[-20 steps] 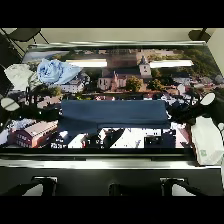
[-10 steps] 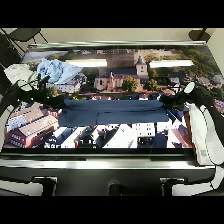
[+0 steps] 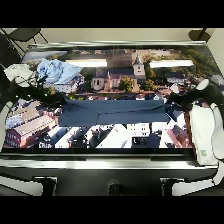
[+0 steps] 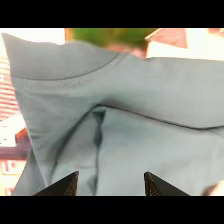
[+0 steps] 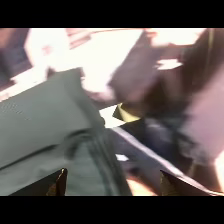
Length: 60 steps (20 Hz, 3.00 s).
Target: Fold the shirts.
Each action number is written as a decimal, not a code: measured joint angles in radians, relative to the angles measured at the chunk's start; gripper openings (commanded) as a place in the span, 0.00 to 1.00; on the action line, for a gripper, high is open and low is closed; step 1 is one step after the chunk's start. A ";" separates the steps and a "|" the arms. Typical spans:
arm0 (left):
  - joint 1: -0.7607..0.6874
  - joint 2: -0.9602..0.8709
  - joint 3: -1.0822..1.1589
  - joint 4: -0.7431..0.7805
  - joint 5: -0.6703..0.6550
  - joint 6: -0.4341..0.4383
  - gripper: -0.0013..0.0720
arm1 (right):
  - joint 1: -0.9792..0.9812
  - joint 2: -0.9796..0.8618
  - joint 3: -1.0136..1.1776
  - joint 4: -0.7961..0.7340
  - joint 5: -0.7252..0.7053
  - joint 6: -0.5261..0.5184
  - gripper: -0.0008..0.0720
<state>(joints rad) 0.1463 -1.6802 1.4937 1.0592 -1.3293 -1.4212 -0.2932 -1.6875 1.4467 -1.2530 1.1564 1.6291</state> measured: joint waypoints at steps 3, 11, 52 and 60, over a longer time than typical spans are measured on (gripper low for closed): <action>0.000 0.060 0.015 -0.048 -0.014 -0.001 0.72 | -0.060 -0.053 0.003 0.110 0.081 -0.052 0.96; -0.086 0.195 0.024 -0.109 -0.010 -0.001 0.64 | -0.016 -0.157 0.003 0.220 0.123 -0.065 0.07; -0.131 0.444 0.029 -0.267 0.376 0.060 0.07 | 0.684 0.117 0.006 0.566 -0.224 -0.036 0.20; -0.089 0.525 0.021 -0.241 0.336 0.060 0.07 | 0.650 0.039 0.006 0.568 -0.237 -0.017 0.91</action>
<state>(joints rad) 0.0574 -1.1549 1.5146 0.8185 -0.9928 -1.3617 0.3573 -1.6485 1.4528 -0.6846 0.9199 1.6123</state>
